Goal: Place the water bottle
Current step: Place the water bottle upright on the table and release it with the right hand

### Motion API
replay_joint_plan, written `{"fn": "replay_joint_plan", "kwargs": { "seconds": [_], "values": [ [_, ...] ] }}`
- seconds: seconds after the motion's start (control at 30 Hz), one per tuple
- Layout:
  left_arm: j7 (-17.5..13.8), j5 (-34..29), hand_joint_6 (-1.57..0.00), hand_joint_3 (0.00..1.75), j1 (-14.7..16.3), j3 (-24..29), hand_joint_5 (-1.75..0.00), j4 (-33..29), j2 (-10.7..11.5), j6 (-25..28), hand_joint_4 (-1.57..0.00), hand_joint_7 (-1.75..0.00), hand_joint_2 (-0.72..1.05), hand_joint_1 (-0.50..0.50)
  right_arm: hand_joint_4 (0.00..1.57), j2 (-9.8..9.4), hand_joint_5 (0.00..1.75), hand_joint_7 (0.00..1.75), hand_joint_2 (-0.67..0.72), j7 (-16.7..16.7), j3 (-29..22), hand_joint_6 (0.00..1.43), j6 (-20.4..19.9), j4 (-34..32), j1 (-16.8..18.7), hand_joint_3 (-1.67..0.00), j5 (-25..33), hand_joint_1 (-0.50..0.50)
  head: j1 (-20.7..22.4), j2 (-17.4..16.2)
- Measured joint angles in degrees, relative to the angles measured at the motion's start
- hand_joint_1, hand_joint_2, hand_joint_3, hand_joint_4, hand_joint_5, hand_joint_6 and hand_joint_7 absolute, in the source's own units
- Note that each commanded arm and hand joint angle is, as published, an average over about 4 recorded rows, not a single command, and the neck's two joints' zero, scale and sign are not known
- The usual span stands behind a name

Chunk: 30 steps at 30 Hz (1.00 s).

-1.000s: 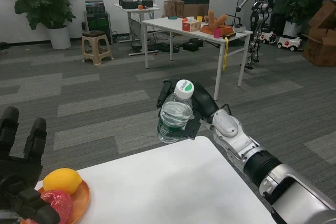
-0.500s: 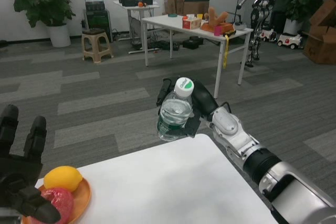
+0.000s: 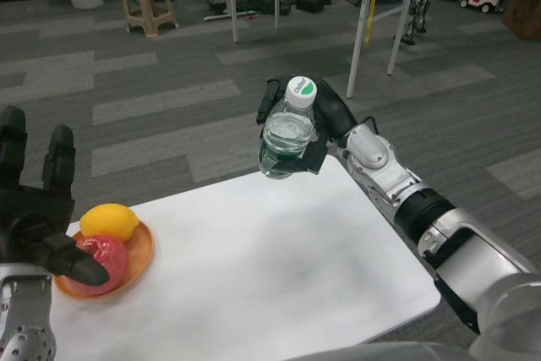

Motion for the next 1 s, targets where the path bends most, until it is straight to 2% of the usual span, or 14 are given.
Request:
{"fn": "replay_joint_plan", "kwargs": {
  "seconds": [0.17,0.23,0.4,0.53,0.63,0.73,0.87,1.0],
  "values": [
    [0.1,0.0,0.0,0.07,0.0,0.0,0.0,0.0,0.0,0.1,0.0,0.0,-0.72,-0.48,1.43,-0.1,0.87,1.12,-0.54,0.0,0.1,1.03,0.0,0.0,1.7,-1.59,0.0,-0.08,-0.5,-1.2],
    [0.1,0.0,0.0,0.07,0.0,0.0,0.0,0.0,0.0,0.1,0.0,0.0,-0.72,-0.48,1.43,-0.14,0.87,1.12,-0.57,0.0,0.1,1.03,0.0,0.0,1.8,-1.59,0.0,-0.08,-0.6,-1.6],
    [0.2,0.0,0.0,0.09,-0.1,-0.1,0.0,0.0,0.0,0.2,0.0,0.0,-0.72,-0.48,1.43,-0.25,0.87,1.12,-0.54,0.0,0.4,1.06,0.0,1.1,2.0,-1.59,0.0,-0.08,-1.0,-2.0],
    [0.2,0.0,0.0,0.0,-0.2,-0.1,0.0,0.0,0.0,0.2,0.0,0.0,-0.72,-0.48,1.43,-0.28,0.92,1.13,-0.57,0.0,0.8,1.06,-0.1,3.8,2.8,-1.59,0.0,-0.08,-1.1,-2.2],
    [0.2,0.0,0.0,0.0,-0.2,-0.2,0.0,0.0,0.0,0.2,0.0,0.0,-0.72,-0.48,1.43,-0.3,0.97,1.19,-0.56,0.0,1.3,1.06,-0.1,5.4,3.3,-1.59,0.0,-0.08,-1.3,-2.4],
    [0.3,0.0,0.0,0.0,-0.2,-0.2,0.0,0.0,0.0,0.2,0.0,0.0,-0.72,-0.48,1.44,-0.32,0.92,1.19,-0.54,0.0,2.3,1.05,-0.1,6.4,3.4,-1.59,0.0,-0.08,-1.3,-2.5],
    [0.3,0.0,0.0,0.09,-0.3,-0.2,0.0,0.0,0.0,0.3,0.0,0.0,-0.72,-0.48,1.46,-0.33,0.97,1.19,-0.54,0.0,3.4,1.03,-0.1,8.2,3.6,-1.59,0.0,-0.08,-1.4,-2.6],
    [0.3,0.0,0.0,0.09,-0.3,-0.3,0.0,0.0,0.0,0.3,0.0,0.0,-0.72,-0.48,1.46,-0.33,0.97,1.2,-0.54,0.0,3.5,1.03,-0.1,10.3,3.7,-1.59,-0.1,-0.08,-1.4,-2.6]
  ]
}}
